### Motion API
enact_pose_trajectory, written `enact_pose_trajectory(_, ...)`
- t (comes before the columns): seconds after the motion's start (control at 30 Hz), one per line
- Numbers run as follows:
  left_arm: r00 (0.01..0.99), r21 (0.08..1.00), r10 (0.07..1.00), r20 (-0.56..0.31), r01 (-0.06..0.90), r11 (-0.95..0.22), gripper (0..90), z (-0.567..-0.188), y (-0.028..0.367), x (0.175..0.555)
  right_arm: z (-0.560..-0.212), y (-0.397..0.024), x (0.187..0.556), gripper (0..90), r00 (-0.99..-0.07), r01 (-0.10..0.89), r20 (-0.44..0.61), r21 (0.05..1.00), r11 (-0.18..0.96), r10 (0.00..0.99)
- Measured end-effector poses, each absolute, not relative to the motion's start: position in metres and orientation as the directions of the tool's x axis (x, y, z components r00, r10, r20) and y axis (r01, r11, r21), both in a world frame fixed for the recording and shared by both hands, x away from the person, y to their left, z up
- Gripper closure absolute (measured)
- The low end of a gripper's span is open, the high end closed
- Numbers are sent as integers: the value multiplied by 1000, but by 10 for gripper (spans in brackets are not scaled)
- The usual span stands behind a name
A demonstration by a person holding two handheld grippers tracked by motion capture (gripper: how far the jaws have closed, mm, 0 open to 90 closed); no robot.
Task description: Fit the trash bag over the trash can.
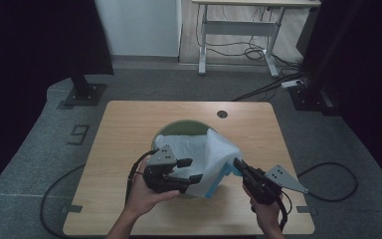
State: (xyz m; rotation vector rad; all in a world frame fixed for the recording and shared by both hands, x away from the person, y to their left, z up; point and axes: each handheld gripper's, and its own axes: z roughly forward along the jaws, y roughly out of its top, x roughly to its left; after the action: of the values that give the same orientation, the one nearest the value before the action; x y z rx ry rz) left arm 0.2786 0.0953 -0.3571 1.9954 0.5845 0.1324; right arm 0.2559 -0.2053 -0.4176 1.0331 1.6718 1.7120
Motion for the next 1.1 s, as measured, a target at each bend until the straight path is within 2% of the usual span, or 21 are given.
enact_pose_trajectory(0.27,878,850,454,-151,350,-393,426,-360,85,282,-417,-204,256,879,-571,136,156,986,-95,806)
enact_pose_trajectory(0.4,882,848,441,-167,357,-393,654,-361,83,285,-417,-204,256,878,-575,136,157,986,-96,803)
enact_pose_trajectory(0.43,891,836,411,-194,369,-405,701,-361,82,288,-417,-204,256,879,-576,136,156,986,-94,802)
enact_pose_trajectory(0.63,891,840,405,-207,374,-393,858,-362,82,291,-416,-204,253,861,-595,115,134,990,-81,793)
enact_pose_trajectory(0.7,886,848,411,-217,379,-370,891,-360,84,292,-416,-205,252,823,-601,108,127,991,-78,789)
enact_pose_trajectory(0.87,862,862,434,-262,411,-297,897,-360,93,300,-413,-209,240,604,-570,64,92,996,-67,816)
enact_pose_trajectory(1.0,841,865,457,-289,434,-251,898,-360,100,306,-415,-217,226,532,-557,55,94,996,-77,825)
enact_pose_trajectory(1.1,835,865,467,-293,439,-242,898,-360,102,307,-419,-226,217,523,-546,55,101,995,-85,832)
